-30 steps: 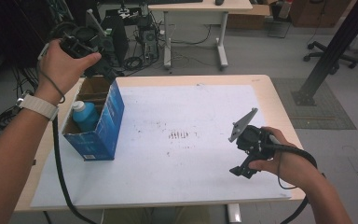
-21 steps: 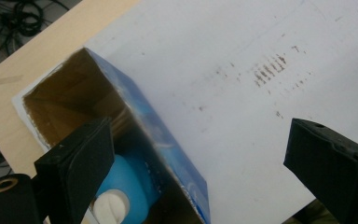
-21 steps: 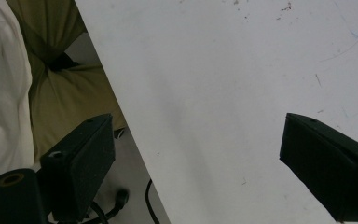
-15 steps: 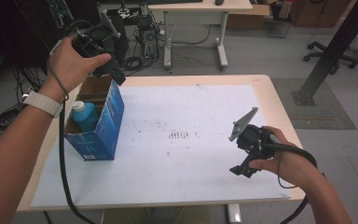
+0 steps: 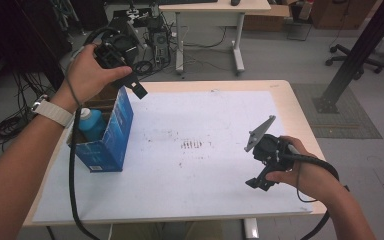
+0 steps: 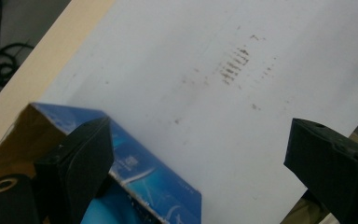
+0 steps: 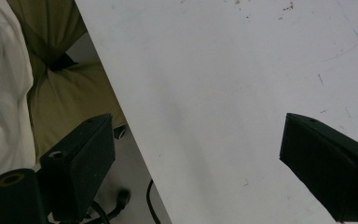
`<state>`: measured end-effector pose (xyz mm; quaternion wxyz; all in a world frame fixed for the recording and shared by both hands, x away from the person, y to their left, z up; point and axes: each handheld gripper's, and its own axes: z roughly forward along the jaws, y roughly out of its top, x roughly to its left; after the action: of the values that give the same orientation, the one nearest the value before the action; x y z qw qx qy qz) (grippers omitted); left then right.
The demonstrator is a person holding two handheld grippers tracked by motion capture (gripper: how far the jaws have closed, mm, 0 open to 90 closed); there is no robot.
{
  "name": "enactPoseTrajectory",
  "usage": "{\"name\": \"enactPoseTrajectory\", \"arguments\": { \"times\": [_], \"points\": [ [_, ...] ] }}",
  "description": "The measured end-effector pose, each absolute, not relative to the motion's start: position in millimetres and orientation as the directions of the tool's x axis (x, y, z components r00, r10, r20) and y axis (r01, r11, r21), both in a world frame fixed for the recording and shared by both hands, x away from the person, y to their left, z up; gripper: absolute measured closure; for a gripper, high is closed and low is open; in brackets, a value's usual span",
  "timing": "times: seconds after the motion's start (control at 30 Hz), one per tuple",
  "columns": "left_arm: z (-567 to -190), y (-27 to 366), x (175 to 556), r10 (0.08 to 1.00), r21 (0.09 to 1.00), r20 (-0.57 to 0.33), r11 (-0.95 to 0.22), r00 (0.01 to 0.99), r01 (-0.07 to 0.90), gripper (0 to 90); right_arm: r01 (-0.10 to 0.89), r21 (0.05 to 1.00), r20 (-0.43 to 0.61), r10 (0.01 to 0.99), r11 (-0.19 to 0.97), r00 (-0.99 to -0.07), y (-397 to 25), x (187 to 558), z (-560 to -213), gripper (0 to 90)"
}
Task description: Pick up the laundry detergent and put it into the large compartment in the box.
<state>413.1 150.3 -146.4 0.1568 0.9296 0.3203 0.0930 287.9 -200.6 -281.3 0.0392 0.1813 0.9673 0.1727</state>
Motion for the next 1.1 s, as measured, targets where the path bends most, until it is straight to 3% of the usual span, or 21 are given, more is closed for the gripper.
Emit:
{"name": "enactPoseTrajectory", "arguments": {
  "times": [0.37, 1.1],
  "points": [
    [-159, 117, 407, 0.540, 0.311, 0.088, -0.813, 0.837, 0.491, 8.6, 0.338, 0.356, -0.011, 0.365, 0.871, -0.931, -198, 288, -282, 10.3],
    [-189, 89, 404, 0.467, 0.335, 0.079, -0.844, 0.881, 0.418, 9.0, 0.347, 0.352, -0.002, 0.371, 0.869, -0.929, -200, 289, -286, 10.3]
  ]
}}
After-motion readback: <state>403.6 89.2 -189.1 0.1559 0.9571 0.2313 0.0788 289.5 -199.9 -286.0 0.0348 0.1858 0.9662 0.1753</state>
